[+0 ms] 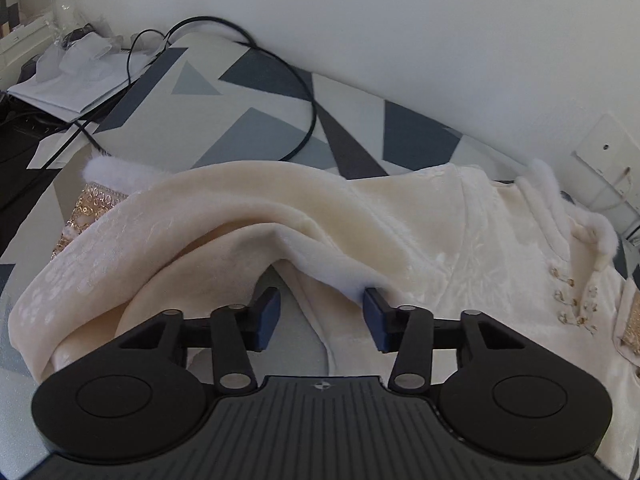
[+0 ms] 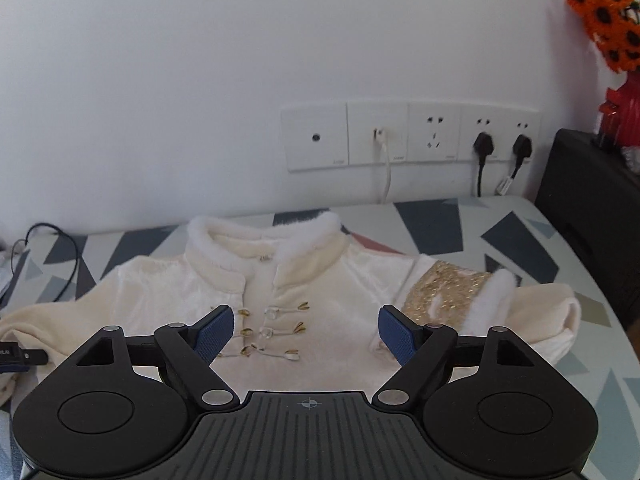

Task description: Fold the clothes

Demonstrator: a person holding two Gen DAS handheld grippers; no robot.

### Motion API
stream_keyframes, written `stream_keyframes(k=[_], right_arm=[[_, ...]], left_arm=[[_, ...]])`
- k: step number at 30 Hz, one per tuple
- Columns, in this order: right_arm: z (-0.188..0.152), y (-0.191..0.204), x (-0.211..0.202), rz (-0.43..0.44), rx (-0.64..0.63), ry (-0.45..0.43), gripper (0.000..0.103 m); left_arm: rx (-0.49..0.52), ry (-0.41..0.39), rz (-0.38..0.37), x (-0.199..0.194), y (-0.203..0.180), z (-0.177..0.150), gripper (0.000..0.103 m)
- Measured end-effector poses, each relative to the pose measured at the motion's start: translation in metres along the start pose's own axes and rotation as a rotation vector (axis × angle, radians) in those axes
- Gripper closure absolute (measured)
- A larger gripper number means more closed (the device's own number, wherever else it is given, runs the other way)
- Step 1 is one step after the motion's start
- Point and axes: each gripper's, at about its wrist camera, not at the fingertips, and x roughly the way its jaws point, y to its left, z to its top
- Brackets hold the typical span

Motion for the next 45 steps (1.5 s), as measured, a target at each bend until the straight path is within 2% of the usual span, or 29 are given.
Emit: stream_keyframes(k=[3, 6, 8, 11, 13, 15, 17, 26, 29, 31, 33, 35, 37, 39, 41, 42, 44, 45], right_arm=[[-0.005, 0.021, 0.051, -0.015, -0.051, 0.069, 0.013], [-0.007, 0.031, 0.092, -0.026, -0.072, 0.113, 0.013], [-0.007, 0.035, 0.111, -0.015, -0.073, 0.13, 0.013], [-0.002, 0.044, 0.129, 0.008, -0.085, 0.113, 0.003], [0.003, 0.05, 0.138, 0.021, -0.099, 0.099, 0.005], [0.008, 0.056, 0.148, 0.033, -0.113, 0.084, 0.001], [0.012, 0.064, 0.155, 0.046, -0.121, 0.062, 0.001], [0.023, 0.122, 0.17, 0.149, -0.209, 0.021, 0.001], [0.024, 0.136, 0.169, 0.155, -0.233, 0.016, 0.001], [0.025, 0.14, 0.163, 0.166, -0.246, 0.001, 0.001], [0.024, 0.131, 0.141, 0.203, -0.244, -0.042, 0.003], [0.023, 0.113, 0.109, 0.25, -0.228, -0.102, 0.004], [0.022, 0.085, 0.074, 0.253, -0.198, -0.164, 0.004], [0.022, 0.051, 0.041, 0.218, -0.144, -0.227, 0.005], [0.026, 0.016, 0.022, 0.118, -0.109, -0.286, 0.006], [0.027, 0.003, 0.017, 0.056, -0.111, -0.304, 0.005], [0.031, -0.027, 0.021, -0.012, -0.111, -0.262, 0.008], [0.032, -0.038, 0.028, -0.023, -0.096, -0.224, 0.015]], left_arm=[[-0.033, -0.04, 0.048, 0.005, 0.001, 0.002, 0.066], [-0.071, -0.069, 0.09, 0.009, 0.001, 0.005, 0.086], [-0.121, -0.09, 0.098, 0.011, 0.005, 0.009, 0.092], [-0.166, -0.11, 0.114, 0.013, 0.009, 0.013, 0.092], [-0.183, -0.122, 0.125, 0.015, 0.011, 0.016, 0.092], [-0.176, -0.134, 0.136, 0.017, 0.012, 0.017, 0.092], [-0.182, -0.14, 0.147, 0.017, 0.015, 0.018, 0.092], [-0.157, -0.119, 0.216, 0.011, 0.036, 0.024, 0.092], [-0.149, -0.112, 0.239, 0.009, 0.044, 0.026, 0.091], [-0.143, -0.107, 0.254, 0.008, 0.048, 0.027, 0.086], [-0.112, -0.102, 0.221, 0.0, 0.044, 0.028, 0.076], [-0.068, -0.127, 0.169, -0.015, 0.035, 0.025, 0.048], [-0.016, -0.163, 0.123, -0.031, 0.023, 0.021, 0.034], [0.036, -0.183, 0.048, -0.045, 0.01, 0.017, 0.031], [0.082, -0.175, -0.032, -0.051, -0.003, 0.011, 0.019], [0.108, -0.161, -0.069, -0.051, -0.011, 0.008, 0.017], [0.167, -0.128, -0.108, -0.045, -0.028, -0.001, 0.014], [0.199, -0.11, -0.107, -0.04, -0.037, -0.007, 0.014]])
